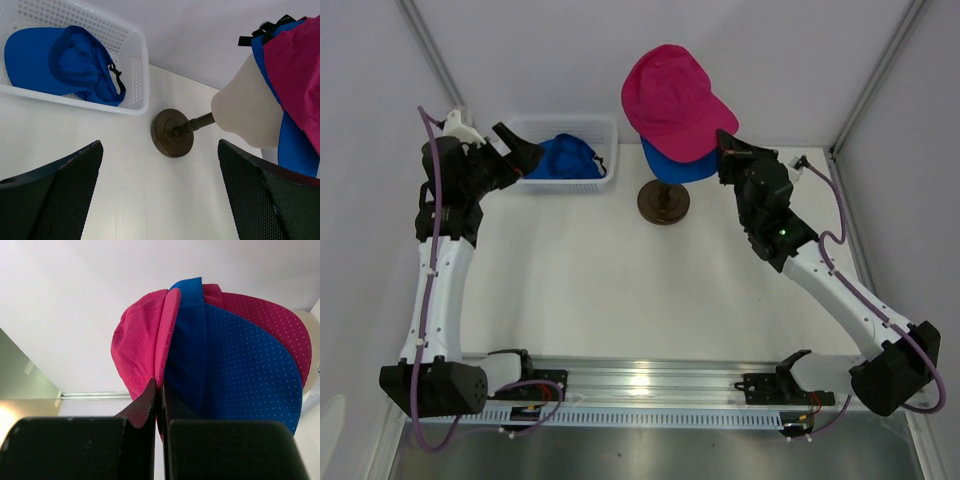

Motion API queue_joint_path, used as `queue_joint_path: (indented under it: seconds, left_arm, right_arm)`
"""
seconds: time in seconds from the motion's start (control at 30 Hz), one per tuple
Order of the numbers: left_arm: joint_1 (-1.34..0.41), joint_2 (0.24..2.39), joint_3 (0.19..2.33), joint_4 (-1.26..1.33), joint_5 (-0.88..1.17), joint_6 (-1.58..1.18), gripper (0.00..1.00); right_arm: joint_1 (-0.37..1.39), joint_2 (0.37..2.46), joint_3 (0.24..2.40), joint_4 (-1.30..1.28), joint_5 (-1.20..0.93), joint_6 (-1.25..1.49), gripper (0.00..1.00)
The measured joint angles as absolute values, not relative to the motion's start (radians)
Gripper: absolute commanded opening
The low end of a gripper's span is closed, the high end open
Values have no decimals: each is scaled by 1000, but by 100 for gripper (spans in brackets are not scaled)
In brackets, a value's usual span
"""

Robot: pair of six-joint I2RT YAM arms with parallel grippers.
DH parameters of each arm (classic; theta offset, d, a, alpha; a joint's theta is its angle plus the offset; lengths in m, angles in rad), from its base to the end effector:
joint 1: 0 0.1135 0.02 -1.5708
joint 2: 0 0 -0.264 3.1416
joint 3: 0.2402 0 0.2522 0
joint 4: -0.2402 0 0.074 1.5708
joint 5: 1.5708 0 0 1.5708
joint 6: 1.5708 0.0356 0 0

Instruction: Stack the hats

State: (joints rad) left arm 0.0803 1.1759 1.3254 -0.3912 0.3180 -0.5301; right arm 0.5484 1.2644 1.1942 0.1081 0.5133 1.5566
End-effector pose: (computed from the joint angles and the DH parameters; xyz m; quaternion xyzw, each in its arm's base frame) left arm 0.2565 0.0095 0.4272 -0.1404 0.7707 -0.2573 0.5658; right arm 0.2599 0.1383 0.4119 0.4842 0.4991 0.5181 0.4981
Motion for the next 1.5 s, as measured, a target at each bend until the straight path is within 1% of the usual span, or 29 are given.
queue_joint_path:
  seconds: [0.2, 0.37, 0.4, 0.43, 0.47, 0.53, 0.57, 0.6, 0.63, 0.67, 0.73, 0.8, 0.9, 1.07, 1.13, 1.2, 1.23, 1.37, 1.5]
  left_arm:
    - [80, 1176, 1323, -391, 318, -530, 100]
    - [80, 1176, 1320, -390, 321, -531, 99]
    - [80, 1177, 1320, -388, 323, -532, 100]
    - [80, 1177, 1318, -384, 326, -532, 100]
    - [80, 1178, 1317, -382, 327, -533, 100]
    - [74, 1181, 1317, -382, 328, -534, 99]
    - [68, 1184, 1317, -382, 328, -535, 99]
    - [60, 1187, 1317, -381, 327, -542, 99]
    - [50, 1190, 1317, -379, 326, -545, 100]
    - [36, 1194, 1317, -377, 324, -550, 100]
    - [-8, 1199, 1317, -375, 310, -562, 100]
    - [-70, 1200, 1317, -373, 291, -594, 100]
    - [-142, 1174, 1281, -320, 279, -657, 99]
    - [-270, 1058, 1177, -218, 208, -789, 100]
    - [-331, 1019, 1153, -153, 174, -836, 99]
    - [-377, 1003, 1143, -80, 152, -875, 96]
    - [-389, 1004, 1143, -51, 148, -891, 96]
    - [-411, 1068, 1143, 76, 142, -954, 87]
    - [-413, 1183, 1146, 158, 164, -1003, 85]
  right_arm:
    - [628, 1222, 1102, 149, 623, 1614, 0]
    - [650, 1223, 1092, 155, 657, 1630, 0]
    - [651, 1224, 1092, 155, 658, 1629, 4]
    - [650, 1225, 1092, 156, 658, 1625, 11]
    - [648, 1228, 1094, 155, 655, 1616, 24]
    - [638, 1236, 1102, 134, 634, 1592, 44]
    - [633, 1244, 1107, 116, 618, 1570, 58]
    - [624, 1254, 1113, 99, 600, 1543, 63]
    - [612, 1263, 1121, 79, 572, 1510, 66]
    - [600, 1271, 1131, 64, 543, 1479, 73]
    - [562, 1282, 1163, 20, 478, 1418, 75]
    - [506, 1285, 1206, -28, 398, 1361, 81]
    - [413, 1285, 1283, -85, 287, 1271, 85]
    - [290, 1285, 1402, -142, 112, 1143, 86]
    - [239, 1298, 1443, -152, 19, 1101, 86]
    - [197, 1329, 1481, -150, -89, 1072, 84]
    - [183, 1346, 1491, -146, -129, 1064, 83]
    - [146, 1443, 1504, -129, -310, 1041, 79]
    - [148, 1501, 1486, -133, -412, 1018, 75]
